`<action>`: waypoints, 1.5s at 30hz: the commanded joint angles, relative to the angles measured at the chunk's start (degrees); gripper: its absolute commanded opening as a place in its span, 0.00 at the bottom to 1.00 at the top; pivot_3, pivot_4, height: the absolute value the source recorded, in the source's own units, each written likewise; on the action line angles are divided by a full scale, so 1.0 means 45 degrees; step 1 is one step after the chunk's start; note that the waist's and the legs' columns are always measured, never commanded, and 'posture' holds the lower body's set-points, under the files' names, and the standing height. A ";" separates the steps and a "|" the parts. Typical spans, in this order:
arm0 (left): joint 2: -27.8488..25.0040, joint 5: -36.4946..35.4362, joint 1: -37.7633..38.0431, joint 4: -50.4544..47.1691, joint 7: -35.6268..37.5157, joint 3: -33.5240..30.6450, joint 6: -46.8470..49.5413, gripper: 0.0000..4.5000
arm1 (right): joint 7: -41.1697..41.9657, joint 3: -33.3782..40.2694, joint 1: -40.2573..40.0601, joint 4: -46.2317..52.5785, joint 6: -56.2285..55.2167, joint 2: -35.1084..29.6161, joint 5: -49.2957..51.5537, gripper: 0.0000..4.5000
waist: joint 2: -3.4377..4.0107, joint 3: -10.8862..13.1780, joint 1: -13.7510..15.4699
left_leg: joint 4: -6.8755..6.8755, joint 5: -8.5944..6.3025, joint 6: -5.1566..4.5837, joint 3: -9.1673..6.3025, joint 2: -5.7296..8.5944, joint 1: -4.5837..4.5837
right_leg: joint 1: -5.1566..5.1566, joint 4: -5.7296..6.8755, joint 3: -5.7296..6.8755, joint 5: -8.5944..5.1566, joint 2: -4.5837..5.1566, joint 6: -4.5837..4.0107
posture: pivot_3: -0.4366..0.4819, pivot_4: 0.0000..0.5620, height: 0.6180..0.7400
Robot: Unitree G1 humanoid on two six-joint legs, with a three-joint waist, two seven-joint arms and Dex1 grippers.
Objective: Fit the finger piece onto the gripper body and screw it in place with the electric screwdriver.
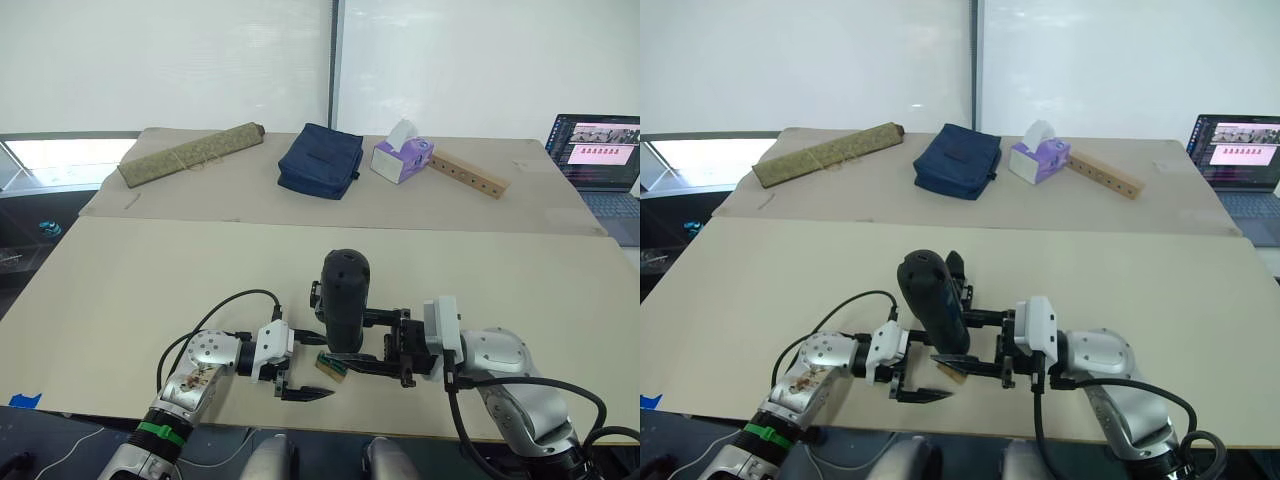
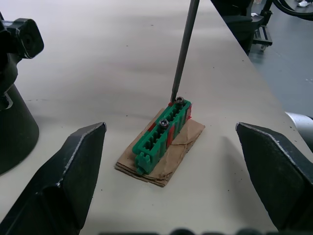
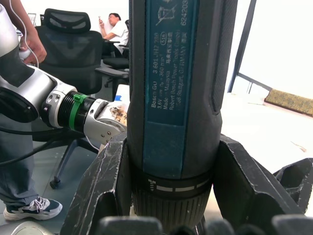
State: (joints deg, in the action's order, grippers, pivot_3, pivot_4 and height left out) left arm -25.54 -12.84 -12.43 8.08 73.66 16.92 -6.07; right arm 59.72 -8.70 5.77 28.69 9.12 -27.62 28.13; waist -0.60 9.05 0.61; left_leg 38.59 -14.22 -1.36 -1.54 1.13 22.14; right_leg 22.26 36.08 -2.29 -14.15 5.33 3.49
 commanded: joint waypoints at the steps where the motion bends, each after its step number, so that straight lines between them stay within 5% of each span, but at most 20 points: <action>1: 0.0068 0.0408 0.0393 0.0340 0.0093 0.0746 0.0324 1.00 | -0.0031 0.0060 0.0183 0.0412 -0.0564 0.0119 0.0160 0.42 | 0.0000 0.0000 0.0000 | 0.0000 0.0000 0.0000 0.0000 0.0000 0.0000 | 0.0000 0.0000 0.0000 0.0000 0.0000 0.0000 | 0.48 0.27 1.00; 45: 0.0158 0.0469 0.0412 0.0812 0.0152 0.0760 -0.0091 1.00 | -0.0175 -0.0155 0.0229 0.0109 -0.1019 0.0146 -0.0409 0.42 | 0.0000 0.0000 0.0004 | -0.0005 0.0000 0.0000 0.0000 0.0000 -0.0001 | 0.0000 -0.0004 0.0000 0.0000 0.0002 0.0000 | 0.48 0.27 1.00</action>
State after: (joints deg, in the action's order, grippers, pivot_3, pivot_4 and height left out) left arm -25.34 -12.85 -12.39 9.14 73.92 16.95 -7.40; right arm 59.33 -10.11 5.79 27.64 6.79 -27.54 25.56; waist -0.60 9.05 0.63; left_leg 38.56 -14.22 -1.36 -1.54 1.13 22.14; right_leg 22.26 36.06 -2.29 -14.15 5.34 3.49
